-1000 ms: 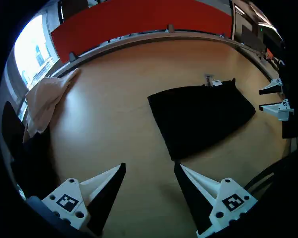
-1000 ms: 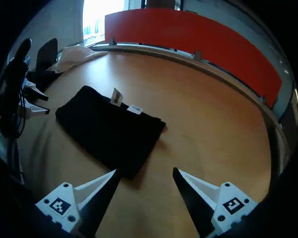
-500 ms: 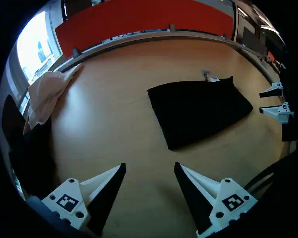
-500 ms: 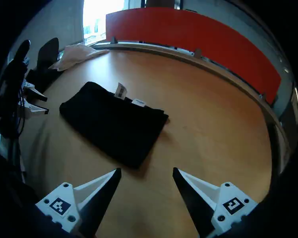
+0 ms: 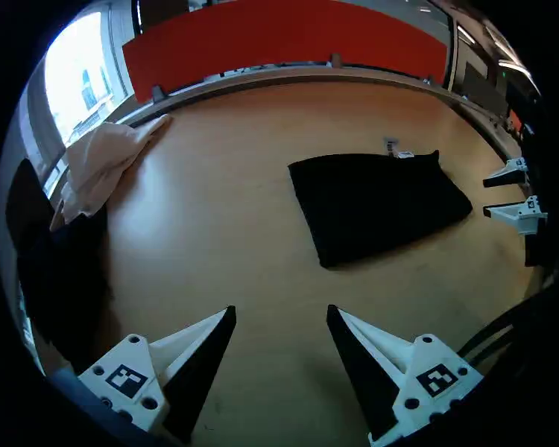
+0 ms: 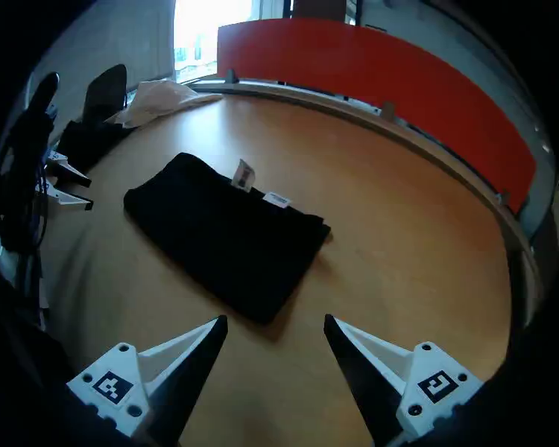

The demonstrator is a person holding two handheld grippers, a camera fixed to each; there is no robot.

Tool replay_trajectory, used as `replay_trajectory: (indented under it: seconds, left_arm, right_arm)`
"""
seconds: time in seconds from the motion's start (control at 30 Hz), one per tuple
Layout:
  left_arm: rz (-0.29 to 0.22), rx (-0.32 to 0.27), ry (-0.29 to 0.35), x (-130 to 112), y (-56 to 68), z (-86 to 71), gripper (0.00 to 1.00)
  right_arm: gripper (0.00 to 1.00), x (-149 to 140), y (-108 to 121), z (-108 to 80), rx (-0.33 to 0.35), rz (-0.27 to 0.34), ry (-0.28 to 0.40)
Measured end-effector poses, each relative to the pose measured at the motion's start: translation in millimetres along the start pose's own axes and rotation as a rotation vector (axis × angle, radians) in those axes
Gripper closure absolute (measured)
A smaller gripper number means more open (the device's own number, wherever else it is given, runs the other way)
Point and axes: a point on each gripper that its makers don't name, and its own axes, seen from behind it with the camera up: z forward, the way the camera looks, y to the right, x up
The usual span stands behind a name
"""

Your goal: Fold towel

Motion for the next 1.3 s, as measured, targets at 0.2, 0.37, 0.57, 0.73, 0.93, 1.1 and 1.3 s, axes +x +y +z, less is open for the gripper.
replay_trajectory:
  seconds: [0.2, 0.37, 0.57, 0.73, 0.93, 1.1, 1.3]
  left_arm:
    - [-0.033, 0.01, 0.011, -10, -4.5, -8.6, 0.1]
    - [-0.055, 0.019, 0.02, -17, -8.1, -16.0, 0.1]
    - [-0.071, 0.025, 0.025, -25, -10.3, -23.1, 0.1]
    - [-0.08, 0.029, 0.024, -32, -11.7, -28.1, 0.1]
    - [-0.091, 0.031, 0.022, -38, -13.1, -32.8, 0.1]
    - [-0.096, 0.033, 0.02, -42, -15.2, -35.2, 0.1]
    - [-0.096, 0.033, 0.021, -45, -16.4, -37.2, 0.1]
  right_arm:
    - [0.0, 10, -7, 7.3, 0.035, -0.034, 0.007]
    - [0.0, 18, -15, 15.6, 0.063, -0.063, 0.011]
    - [0.0, 30, -27, 26.4, 0.094, -0.09, 0.015]
    - [0.0, 41, -39, 35.2, 0.122, -0.109, 0.019]
    - [0.0, 55, -55, 47.2, 0.154, -0.128, 0.026]
    - [0.0, 67, -69, 58.3, 0.179, -0.143, 0.034]
    - [0.0, 76, -82, 66.4, 0.201, -0.15, 0.039]
